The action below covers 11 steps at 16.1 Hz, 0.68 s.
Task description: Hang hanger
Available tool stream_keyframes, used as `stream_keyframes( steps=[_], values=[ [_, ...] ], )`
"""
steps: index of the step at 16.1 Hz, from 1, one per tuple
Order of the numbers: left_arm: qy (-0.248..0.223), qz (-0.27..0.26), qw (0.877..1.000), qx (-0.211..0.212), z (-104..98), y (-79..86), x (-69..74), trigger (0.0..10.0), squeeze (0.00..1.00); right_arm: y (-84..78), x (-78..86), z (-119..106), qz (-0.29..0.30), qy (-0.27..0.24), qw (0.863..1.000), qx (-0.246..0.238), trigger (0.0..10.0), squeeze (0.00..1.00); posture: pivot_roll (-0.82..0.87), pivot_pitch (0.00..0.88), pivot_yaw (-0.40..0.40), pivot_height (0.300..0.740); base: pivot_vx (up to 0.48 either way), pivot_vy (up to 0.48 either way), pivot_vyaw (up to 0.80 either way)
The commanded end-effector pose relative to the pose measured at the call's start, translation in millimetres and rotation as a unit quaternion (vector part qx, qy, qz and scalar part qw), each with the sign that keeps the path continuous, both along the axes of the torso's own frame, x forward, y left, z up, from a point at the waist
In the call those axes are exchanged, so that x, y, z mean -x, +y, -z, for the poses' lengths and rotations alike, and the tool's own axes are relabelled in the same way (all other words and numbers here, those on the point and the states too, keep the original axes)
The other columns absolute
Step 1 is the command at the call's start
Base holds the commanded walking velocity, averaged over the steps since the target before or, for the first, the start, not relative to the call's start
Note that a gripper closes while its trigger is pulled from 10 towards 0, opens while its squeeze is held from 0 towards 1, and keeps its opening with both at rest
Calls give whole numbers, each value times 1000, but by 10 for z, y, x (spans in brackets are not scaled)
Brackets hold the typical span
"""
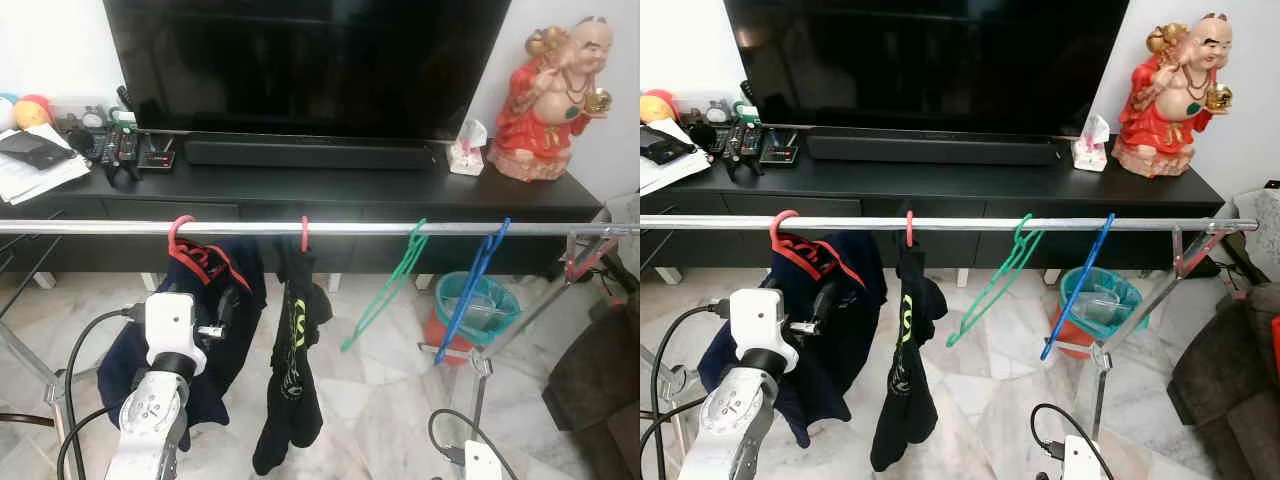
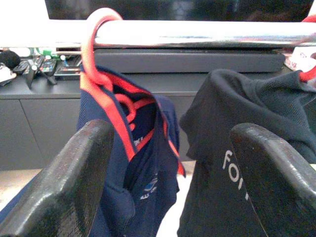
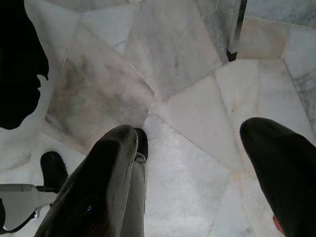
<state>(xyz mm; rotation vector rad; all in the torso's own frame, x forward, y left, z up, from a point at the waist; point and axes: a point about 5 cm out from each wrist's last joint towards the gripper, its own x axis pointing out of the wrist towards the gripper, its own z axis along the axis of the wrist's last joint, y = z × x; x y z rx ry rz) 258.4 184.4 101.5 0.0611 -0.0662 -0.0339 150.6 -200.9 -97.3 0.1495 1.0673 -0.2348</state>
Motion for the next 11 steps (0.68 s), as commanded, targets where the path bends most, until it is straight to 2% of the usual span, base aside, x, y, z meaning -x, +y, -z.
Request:
stream_keyframes(
  steps=[1,11],
  values=[
    [0,-4,1000,-10,-9,26,21,10000,0,-37,-11,-9,5,-1,1000,4,10000,0,331,0,-113,736,0,0,0],
    [1,3,1000,-13,-6,5,-1,10000,0,-27,-14,-9,11,-3,1000,1,10000,0,338,0,-113,736,0,0,0]
  ],
)
